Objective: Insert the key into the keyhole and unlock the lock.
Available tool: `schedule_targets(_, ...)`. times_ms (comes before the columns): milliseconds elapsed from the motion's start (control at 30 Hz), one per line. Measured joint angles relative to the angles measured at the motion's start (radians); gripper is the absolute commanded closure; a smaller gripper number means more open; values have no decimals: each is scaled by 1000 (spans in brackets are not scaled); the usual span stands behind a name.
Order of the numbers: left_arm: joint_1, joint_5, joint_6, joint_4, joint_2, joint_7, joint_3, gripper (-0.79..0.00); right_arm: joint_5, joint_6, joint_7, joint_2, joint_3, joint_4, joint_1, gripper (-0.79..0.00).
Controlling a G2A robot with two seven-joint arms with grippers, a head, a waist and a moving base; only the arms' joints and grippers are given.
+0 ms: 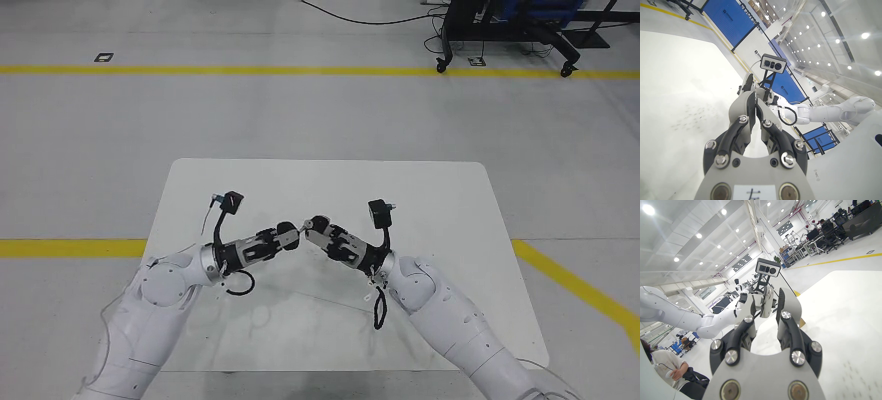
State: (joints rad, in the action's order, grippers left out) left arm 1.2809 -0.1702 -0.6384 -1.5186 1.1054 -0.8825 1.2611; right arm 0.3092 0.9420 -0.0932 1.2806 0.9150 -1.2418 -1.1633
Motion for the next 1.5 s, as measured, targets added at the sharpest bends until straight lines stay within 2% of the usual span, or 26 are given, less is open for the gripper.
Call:
schedule_targets(233,23,-146,0,9,-4,47,38,0,0,0,0,0,0,0,0,-785)
schedule_targets(533,23,-124,1,8,-3,47,36,0,0,0,0,0,0,0,0,-785)
schedule_targets(633,15,-56,31,0,-5,50,28,0,-7,-6,-7,0,-4,-1,-3,-785)
schedule_targets(767,-7,79,59,-24,-13,-24,15,0,-11,-76,-162,-17,17,-5,29,-785)
schedule_targets(900,-5,64,48,-21,-24,-131,9,0,26,-124,-338,-51,82,-48,27,-785)
schedule_targets(1000,-10,62,36,-24,-34,-244,11,0,-48,-139,-485,-75,115,-112,-1,-785)
schedule_targets(1033,-12,62,33,-25,-36,-264,11,0,-78,-144,-540,-82,120,-129,-6,-714)
schedule_targets(1100,-16,60,26,-29,-39,-290,5,0,-151,-172,-669,-97,133,-164,-9,-391)
schedule_targets(1133,-18,59,24,-29,-40,-294,0,0,-178,-185,-716,-102,138,-175,-9,-354)
schedule_targets(1267,-35,78,22,-26,-39,-310,-41,0,-231,-230,-853,-117,147,-208,-4,-348)
schedule_targets(1500,-62,79,11,-7,-38,-300,-81,0,-232,-247,-891,-121,117,-207,12,-348)
